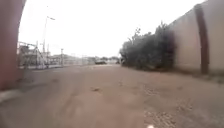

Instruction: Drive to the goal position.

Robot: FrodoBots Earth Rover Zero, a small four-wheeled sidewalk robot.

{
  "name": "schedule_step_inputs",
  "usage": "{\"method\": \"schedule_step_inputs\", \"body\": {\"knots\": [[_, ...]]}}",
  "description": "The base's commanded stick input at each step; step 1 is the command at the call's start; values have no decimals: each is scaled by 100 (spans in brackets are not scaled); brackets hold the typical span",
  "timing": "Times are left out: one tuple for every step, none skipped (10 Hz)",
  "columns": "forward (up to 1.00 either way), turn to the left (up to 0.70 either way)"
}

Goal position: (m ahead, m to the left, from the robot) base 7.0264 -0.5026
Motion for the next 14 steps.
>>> {"method": "schedule_step_inputs", "body": {"knots": [[70,0],[70,0],[70,0],[70,0],[70,0],[70,0],[70,0],[70,0],[70,0],[70,1],[70,2],[70,2],[70,2],[70,2]]}}
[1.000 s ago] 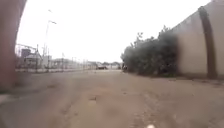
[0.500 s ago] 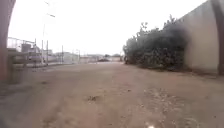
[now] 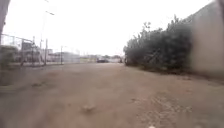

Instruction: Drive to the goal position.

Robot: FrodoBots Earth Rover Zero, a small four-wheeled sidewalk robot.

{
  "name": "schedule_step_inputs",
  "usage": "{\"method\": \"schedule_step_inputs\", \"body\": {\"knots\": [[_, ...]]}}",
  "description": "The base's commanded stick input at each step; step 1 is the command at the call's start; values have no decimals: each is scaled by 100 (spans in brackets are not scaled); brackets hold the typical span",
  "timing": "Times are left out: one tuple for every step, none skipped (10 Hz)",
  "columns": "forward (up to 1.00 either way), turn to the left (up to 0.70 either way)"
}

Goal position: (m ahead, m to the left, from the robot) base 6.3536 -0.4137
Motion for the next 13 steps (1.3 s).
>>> {"method": "schedule_step_inputs", "body": {"knots": [[70,2],[70,2],[70,2],[70,2],[70,2],[70,10],[70,21],[70,11],[70,4],[70,0],[70,0],[70,0],[70,1]]}}
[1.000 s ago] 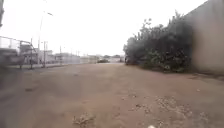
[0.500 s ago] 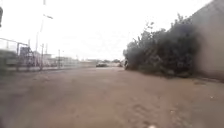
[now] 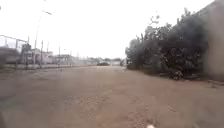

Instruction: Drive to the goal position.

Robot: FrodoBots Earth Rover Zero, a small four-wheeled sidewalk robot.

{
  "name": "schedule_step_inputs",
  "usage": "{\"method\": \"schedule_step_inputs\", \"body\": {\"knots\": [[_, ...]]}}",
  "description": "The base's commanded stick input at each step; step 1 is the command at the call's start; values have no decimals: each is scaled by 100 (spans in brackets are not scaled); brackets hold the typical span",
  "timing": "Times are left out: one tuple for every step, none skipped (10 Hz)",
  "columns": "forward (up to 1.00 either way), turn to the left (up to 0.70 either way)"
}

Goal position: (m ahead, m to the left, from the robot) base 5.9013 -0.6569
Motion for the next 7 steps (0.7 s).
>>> {"method": "schedule_step_inputs", "body": {"knots": [[70,2],[70,2],[70,2],[70,2],[70,2],[70,0],[70,0]]}}
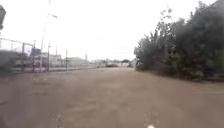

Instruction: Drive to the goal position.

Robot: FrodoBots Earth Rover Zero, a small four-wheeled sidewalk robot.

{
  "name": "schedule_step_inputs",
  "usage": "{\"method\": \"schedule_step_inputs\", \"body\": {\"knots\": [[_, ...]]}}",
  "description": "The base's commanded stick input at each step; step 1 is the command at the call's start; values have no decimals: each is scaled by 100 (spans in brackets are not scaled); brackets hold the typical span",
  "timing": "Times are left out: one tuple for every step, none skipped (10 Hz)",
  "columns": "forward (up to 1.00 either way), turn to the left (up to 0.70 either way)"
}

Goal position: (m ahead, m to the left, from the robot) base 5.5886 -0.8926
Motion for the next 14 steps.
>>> {"method": "schedule_step_inputs", "body": {"knots": [[70,0],[70,0],[70,0],[70,0],[70,0],[70,0],[70,0],[70,0],[70,0],[70,0],[70,0],[70,0],[70,0],[70,0]]}}
